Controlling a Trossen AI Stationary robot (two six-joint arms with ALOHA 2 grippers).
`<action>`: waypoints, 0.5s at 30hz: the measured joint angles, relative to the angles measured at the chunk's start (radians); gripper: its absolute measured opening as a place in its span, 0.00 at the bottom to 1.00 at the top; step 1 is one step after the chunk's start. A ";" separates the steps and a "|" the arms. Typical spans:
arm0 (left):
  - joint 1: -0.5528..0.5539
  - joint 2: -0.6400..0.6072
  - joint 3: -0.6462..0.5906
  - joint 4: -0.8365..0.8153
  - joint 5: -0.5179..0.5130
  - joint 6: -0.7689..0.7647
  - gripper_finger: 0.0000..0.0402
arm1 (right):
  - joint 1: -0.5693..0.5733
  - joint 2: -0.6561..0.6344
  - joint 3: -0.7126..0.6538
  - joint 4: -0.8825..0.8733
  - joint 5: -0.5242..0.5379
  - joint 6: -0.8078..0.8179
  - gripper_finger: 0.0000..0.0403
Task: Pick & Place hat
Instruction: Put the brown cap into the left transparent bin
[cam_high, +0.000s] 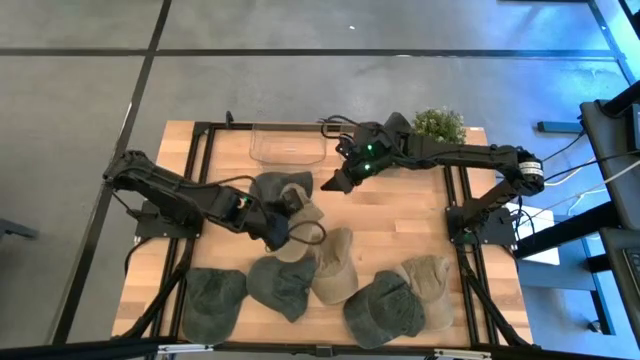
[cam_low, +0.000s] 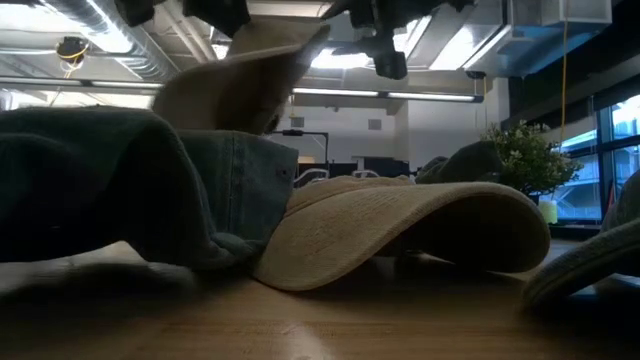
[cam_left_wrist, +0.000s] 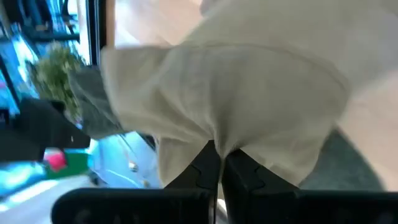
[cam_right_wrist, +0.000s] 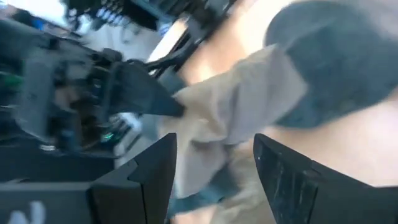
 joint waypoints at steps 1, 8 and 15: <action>-0.007 0.010 0.000 0.014 -0.011 0.028 0.01 | -0.007 0.001 0.000 0.004 -0.037 0.010 0.53; -0.047 0.055 0.000 0.145 -0.059 0.194 0.01 | -0.009 0.058 0.000 0.025 -0.127 0.079 0.53; -0.062 0.059 0.000 0.221 -0.059 0.299 0.01 | -0.013 0.157 0.000 0.029 -0.247 0.152 0.53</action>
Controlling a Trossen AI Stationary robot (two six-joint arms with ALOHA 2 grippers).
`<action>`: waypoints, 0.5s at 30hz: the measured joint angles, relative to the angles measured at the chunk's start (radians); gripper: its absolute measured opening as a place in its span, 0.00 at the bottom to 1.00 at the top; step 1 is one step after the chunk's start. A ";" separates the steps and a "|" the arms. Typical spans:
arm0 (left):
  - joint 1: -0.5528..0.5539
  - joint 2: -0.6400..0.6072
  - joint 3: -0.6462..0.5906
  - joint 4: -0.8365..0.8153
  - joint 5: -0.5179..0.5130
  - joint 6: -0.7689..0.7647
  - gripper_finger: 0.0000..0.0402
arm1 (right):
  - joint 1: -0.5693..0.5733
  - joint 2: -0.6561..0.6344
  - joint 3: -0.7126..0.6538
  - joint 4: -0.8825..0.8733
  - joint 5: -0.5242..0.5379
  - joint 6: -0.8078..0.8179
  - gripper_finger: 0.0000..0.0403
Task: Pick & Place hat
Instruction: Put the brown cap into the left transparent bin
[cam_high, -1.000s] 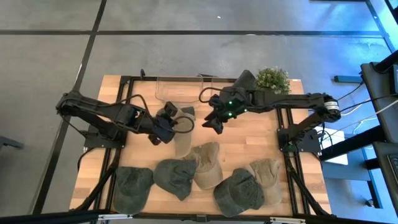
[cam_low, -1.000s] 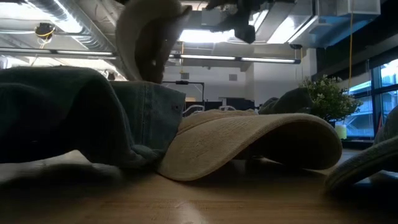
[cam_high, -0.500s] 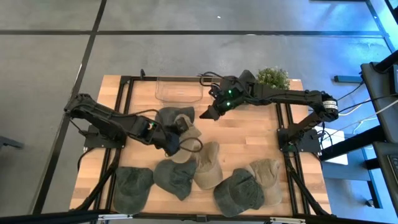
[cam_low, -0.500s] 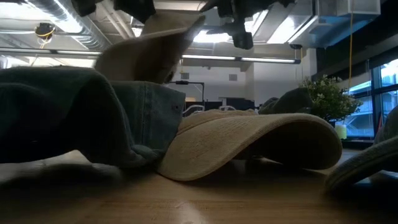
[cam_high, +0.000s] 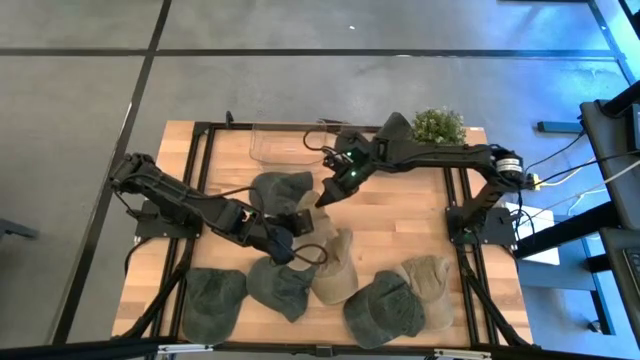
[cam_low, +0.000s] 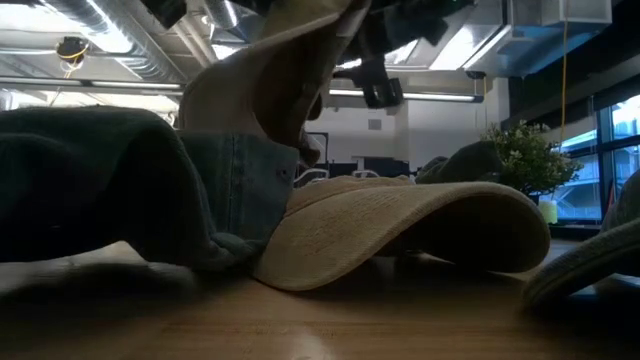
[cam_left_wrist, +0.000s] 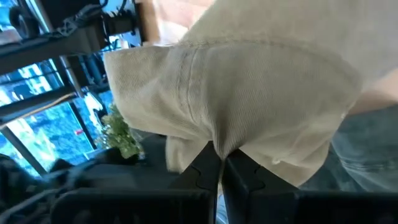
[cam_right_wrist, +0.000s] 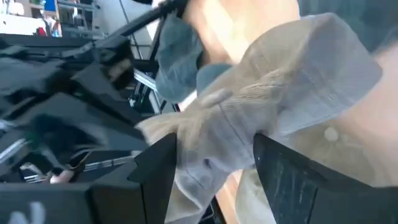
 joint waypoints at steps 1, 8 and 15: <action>0.000 0.000 0.000 0.004 0.002 0.009 0.01 | -0.003 0.010 0.000 0.004 -0.017 0.013 0.53; -0.008 0.007 0.000 0.027 0.051 0.112 0.01 | -0.018 0.057 0.000 0.175 -0.150 0.141 0.53; -0.007 0.007 0.000 0.036 0.052 0.208 0.01 | -0.019 0.056 0.000 0.116 -0.221 0.201 0.47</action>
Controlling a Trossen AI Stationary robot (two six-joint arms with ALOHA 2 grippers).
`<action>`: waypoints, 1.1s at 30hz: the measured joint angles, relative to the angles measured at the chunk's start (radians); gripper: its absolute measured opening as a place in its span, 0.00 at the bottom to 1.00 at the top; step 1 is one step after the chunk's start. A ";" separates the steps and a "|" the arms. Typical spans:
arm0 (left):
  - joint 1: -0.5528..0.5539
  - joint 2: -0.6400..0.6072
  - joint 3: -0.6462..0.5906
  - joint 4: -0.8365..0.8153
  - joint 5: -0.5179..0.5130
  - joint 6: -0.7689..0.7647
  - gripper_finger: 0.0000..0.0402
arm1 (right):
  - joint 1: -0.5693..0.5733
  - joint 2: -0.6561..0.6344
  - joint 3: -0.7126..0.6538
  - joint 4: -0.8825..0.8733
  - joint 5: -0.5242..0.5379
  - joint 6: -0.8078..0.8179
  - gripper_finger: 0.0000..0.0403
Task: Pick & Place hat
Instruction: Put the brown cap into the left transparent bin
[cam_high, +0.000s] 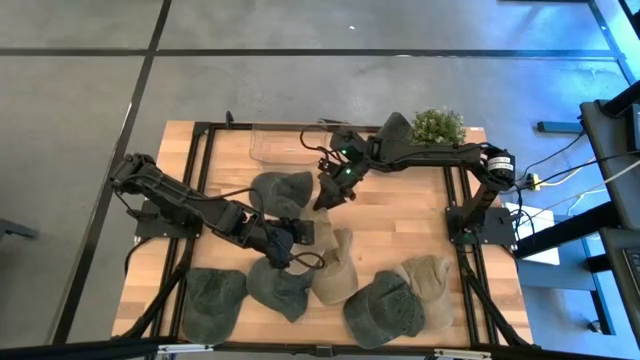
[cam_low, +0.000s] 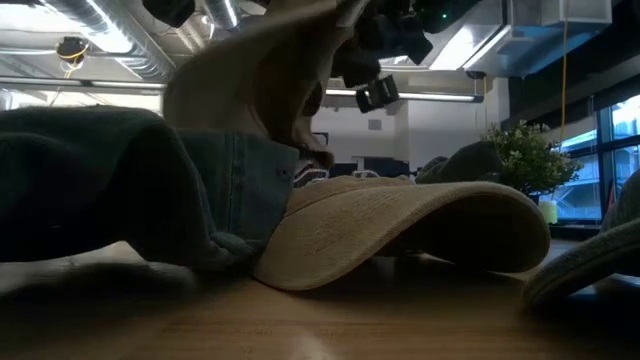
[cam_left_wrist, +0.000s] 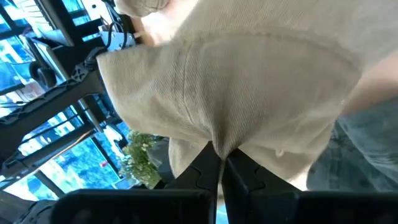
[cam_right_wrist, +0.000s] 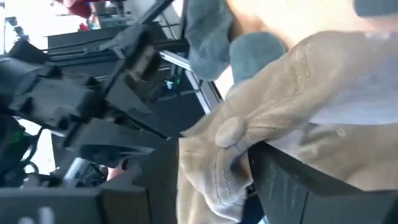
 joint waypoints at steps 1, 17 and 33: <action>0.000 0.000 0.000 0.001 0.000 0.007 0.01 | 0.000 0.000 0.000 -0.017 -0.001 -0.003 0.46; 0.000 0.000 0.000 0.000 -0.003 -0.032 0.01 | 0.000 0.018 0.000 0.001 0.026 -0.181 0.04; -0.003 -0.001 0.000 0.007 -0.006 -0.159 0.13 | 0.000 0.017 0.000 0.001 0.022 -0.218 0.02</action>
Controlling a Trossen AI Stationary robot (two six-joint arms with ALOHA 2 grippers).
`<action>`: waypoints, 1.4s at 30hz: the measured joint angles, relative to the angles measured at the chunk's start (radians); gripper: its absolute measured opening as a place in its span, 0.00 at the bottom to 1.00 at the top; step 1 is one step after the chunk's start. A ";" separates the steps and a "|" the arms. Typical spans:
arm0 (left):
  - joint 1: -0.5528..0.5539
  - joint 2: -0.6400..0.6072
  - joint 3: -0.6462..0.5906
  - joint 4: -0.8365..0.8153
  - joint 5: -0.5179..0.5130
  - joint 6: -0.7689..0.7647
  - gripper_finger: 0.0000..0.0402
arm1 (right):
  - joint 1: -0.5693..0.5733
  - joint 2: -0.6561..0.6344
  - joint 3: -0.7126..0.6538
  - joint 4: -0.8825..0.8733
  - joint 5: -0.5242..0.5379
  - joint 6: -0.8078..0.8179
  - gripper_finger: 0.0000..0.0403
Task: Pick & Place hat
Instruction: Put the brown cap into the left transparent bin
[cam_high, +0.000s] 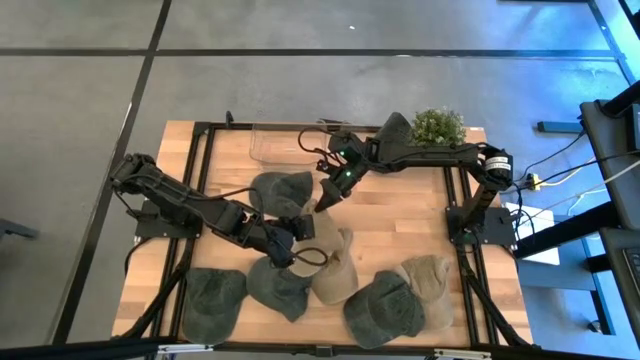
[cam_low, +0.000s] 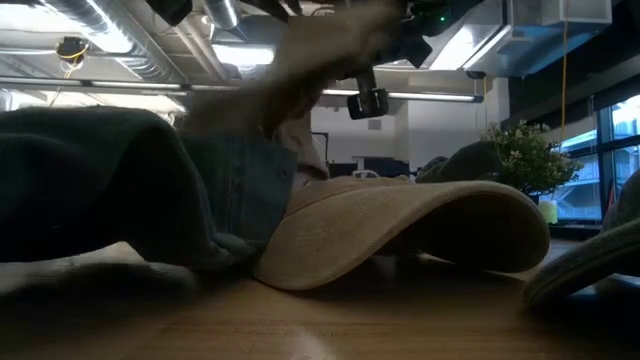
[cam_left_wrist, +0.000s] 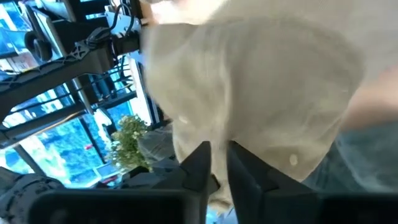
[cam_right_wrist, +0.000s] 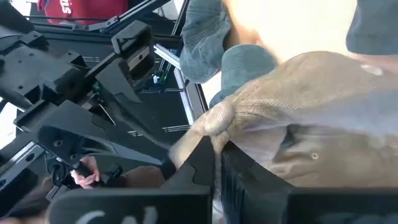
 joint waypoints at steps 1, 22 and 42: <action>-0.001 -0.001 0.000 0.000 0.007 -0.013 0.15 | 0.000 0.000 0.000 -0.001 -0.003 0.000 0.02; 0.068 -0.397 -0.012 -0.382 0.004 -1.362 0.34 | -0.165 -0.161 0.338 -0.127 0.434 -0.432 0.02; 0.086 -0.590 -0.374 -0.276 -0.080 -1.717 0.33 | -0.380 0.056 0.384 -0.218 0.448 -0.549 0.02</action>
